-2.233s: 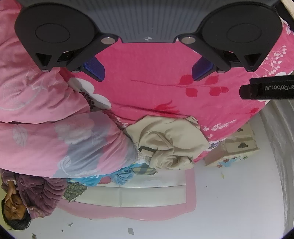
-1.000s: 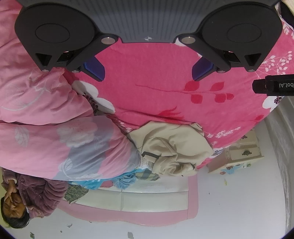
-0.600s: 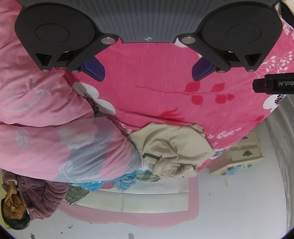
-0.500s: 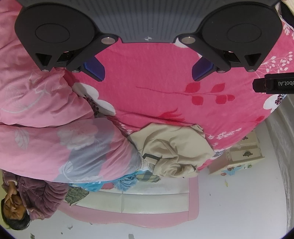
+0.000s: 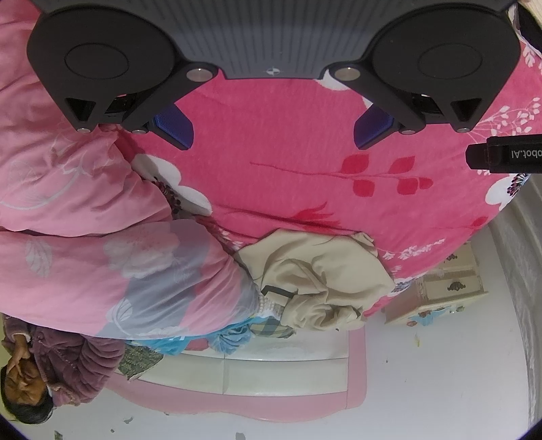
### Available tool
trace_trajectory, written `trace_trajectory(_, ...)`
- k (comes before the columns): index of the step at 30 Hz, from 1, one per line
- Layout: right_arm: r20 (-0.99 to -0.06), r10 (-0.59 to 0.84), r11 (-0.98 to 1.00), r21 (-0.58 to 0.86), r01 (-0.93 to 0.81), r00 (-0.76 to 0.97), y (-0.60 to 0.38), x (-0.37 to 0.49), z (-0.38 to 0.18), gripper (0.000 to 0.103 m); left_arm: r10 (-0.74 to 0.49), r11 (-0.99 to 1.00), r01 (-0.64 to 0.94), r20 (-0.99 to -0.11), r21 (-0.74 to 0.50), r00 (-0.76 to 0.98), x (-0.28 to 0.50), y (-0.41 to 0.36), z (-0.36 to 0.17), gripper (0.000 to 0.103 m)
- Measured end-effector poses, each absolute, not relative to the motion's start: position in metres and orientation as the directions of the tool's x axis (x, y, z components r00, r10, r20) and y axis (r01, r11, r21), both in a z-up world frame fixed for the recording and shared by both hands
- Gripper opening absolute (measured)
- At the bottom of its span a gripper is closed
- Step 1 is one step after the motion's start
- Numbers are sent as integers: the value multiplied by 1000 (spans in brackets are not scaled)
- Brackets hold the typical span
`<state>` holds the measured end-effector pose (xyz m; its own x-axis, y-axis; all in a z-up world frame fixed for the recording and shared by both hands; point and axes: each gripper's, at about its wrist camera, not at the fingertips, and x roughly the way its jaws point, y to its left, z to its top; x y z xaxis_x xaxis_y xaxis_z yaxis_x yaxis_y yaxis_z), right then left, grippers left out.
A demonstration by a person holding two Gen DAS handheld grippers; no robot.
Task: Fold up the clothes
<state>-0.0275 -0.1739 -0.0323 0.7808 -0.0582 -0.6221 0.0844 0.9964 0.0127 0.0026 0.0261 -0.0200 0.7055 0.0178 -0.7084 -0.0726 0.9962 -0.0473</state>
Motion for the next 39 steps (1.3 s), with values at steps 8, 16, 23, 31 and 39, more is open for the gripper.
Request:
trace_trajectory(8, -584, 90, 996, 64, -65, 807, -187, -9, -36, 103, -23, 999, -4, -707, -36, 707, 42, 23, -19, 103)
trace_trajectory(16, -580, 97, 988, -43, -150, 809, -205, 107, -64, 103, 26, 999, 8, -604, 53, 797, 140, 28, -47, 103)
trace_trajectory(23, -587, 128, 990, 32, -135, 799, -212, 218, -116, 97, 44, 996, -85, -616, -37, 786, 195, 33, -88, 99)
trace_trajectory(31, -604, 157, 972, 233, -16, 781, -212, 326, -154, 80, -27, 994, -50, -645, -101, 764, 185, 43, -101, 76)
trace_trajectory(39, -673, 134, 933, 333, 136, 728, -220, 408, -182, 66, -63, 996, 3, -640, -94, 766, 195, 45, -107, 72)
